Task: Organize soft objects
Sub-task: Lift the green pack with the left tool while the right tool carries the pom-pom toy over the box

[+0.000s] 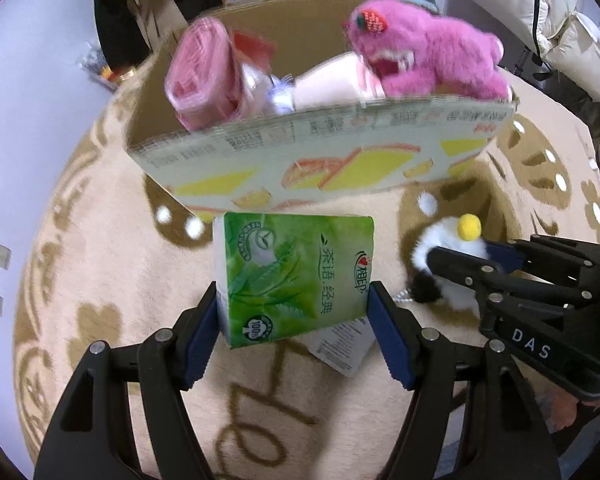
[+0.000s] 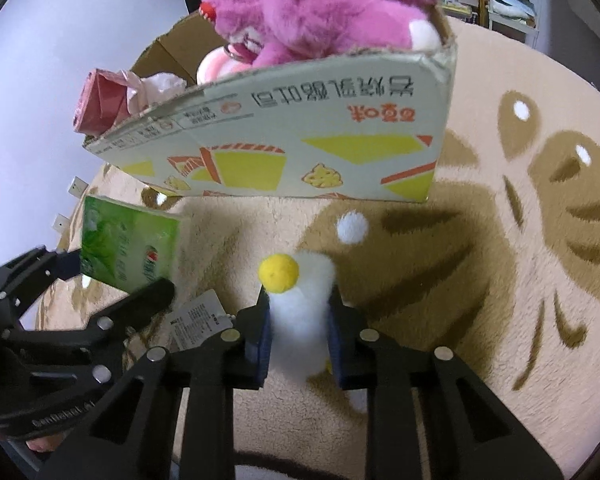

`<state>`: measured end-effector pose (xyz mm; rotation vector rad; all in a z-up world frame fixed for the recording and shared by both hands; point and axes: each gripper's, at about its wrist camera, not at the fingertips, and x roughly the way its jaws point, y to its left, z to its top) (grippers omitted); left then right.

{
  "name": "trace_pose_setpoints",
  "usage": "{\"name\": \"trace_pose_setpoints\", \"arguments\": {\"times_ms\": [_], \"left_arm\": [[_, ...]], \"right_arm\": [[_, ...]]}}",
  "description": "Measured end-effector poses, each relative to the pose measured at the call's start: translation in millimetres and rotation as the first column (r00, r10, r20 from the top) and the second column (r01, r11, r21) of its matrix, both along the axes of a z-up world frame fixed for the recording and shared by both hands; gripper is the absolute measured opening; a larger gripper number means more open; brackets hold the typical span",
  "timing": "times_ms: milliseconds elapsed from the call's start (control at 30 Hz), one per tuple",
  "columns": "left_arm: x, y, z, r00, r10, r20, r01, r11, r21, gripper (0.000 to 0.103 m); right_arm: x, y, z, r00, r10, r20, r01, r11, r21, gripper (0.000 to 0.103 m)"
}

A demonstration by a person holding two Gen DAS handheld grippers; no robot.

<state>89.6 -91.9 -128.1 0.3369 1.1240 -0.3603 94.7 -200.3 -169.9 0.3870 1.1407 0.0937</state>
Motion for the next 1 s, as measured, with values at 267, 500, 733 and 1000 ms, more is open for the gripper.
{"name": "trace_pose_setpoints", "arguments": {"times_ms": [267, 500, 733, 1000], "left_arm": [[3, 9, 36, 0.997, 0.019, 0.074, -0.015, 0.998, -0.054, 0.070], [-9, 9, 86, 0.968, 0.071, 0.241, -0.045, 0.993, -0.113, 0.070], [-1, 15, 123, 0.940, 0.103, 0.324, -0.053, 0.986, -0.161, 0.070], [25, 13, 138, 0.916, 0.126, 0.381, -0.065, 0.984, -0.169, 0.070]], "right_arm": [[-14, -8, 45, 0.986, -0.038, 0.163, 0.041, 0.999, -0.015, 0.024], [-28, -10, 97, 0.944, -0.058, 0.326, 0.074, 0.996, -0.039, 0.024], [-27, -22, 140, 0.901, -0.061, 0.429, 0.089, 0.995, -0.046, 0.024], [-8, -24, 177, 0.855, -0.046, 0.516, 0.084, 0.995, -0.050, 0.024]]}}
